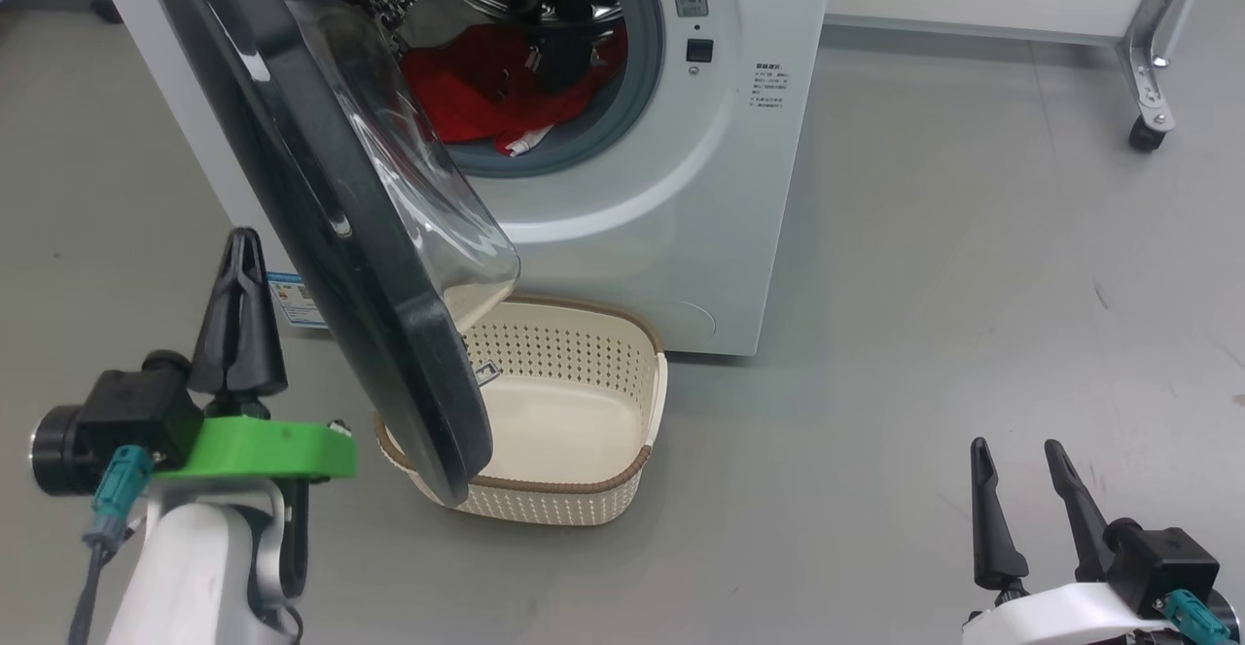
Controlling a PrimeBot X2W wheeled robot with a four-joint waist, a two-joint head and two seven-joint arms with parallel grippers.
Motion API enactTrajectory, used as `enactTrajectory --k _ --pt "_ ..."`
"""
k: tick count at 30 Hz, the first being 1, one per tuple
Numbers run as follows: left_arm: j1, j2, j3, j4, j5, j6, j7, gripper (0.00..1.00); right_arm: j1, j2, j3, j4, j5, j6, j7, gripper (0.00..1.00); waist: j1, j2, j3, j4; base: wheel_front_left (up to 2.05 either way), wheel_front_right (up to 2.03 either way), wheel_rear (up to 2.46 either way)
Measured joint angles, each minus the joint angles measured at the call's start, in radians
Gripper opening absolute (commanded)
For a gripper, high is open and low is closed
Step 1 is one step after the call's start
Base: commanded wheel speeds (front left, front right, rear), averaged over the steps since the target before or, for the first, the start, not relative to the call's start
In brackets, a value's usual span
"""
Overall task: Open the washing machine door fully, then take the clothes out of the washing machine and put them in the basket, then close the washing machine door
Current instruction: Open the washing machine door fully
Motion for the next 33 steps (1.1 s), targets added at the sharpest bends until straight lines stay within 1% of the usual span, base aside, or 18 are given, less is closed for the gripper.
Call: enactTrajectory --k 5,9,13,20,23,25,29,33 --pt "-0.053 -0.001 -0.023 -0.055 0.007 -0.010 -0.005 0.00 0.000 0.002 0.000 0.008 -0.001 0.009 0.000 1.00 0.0000 0.0000 -0.012 0.000 0.00 0.00 0.00" --pt "-0.071 -0.006 -0.058 -0.069 0.011 -0.018 -0.004 0.00 0.000 0.009 0.004 0.013 -0.002 0.010 0.000 1.00 0.0000 0.0000 -0.018 -0.003 0.00 0.00 0.00" --pt "-0.072 -0.013 -0.085 -0.078 0.008 -0.023 0.026 0.00 0.000 0.015 0.014 0.019 -0.009 0.019 0.000 1.00 0.0000 0.0000 -0.021 -0.011 0.00 0.00 0.00" --pt "-0.072 -0.023 -0.152 -0.079 0.008 -0.031 0.075 0.00 0.000 0.016 0.010 0.022 -0.009 0.020 0.000 1.00 0.0000 0.0000 -0.019 -0.036 0.00 0.00 0.00" --pt "-0.072 -0.024 -0.182 -0.067 0.008 -0.036 0.101 0.00 0.000 0.016 0.009 0.023 -0.010 0.021 0.000 1.00 0.0000 0.0000 -0.016 -0.045 0.00 0.00 0.00" --pt "-0.069 -0.025 -0.201 -0.053 0.008 -0.036 0.121 0.00 0.000 0.019 0.012 0.025 -0.010 0.030 0.000 1.00 0.0000 0.0000 -0.013 -0.051 0.00 0.00 0.00" --pt "-0.051 -0.026 -0.230 -0.016 0.007 -0.036 0.159 0.00 -0.001 0.024 0.009 0.027 -0.010 0.030 0.000 1.00 0.0000 0.0000 -0.006 -0.063 0.00 0.00 0.00" --pt "-0.030 -0.028 -0.242 0.021 -0.031 -0.036 0.175 0.00 -0.001 0.026 -0.004 0.027 -0.010 0.030 0.000 1.00 0.0000 0.0000 0.001 -0.071 0.00 0.00 0.00"
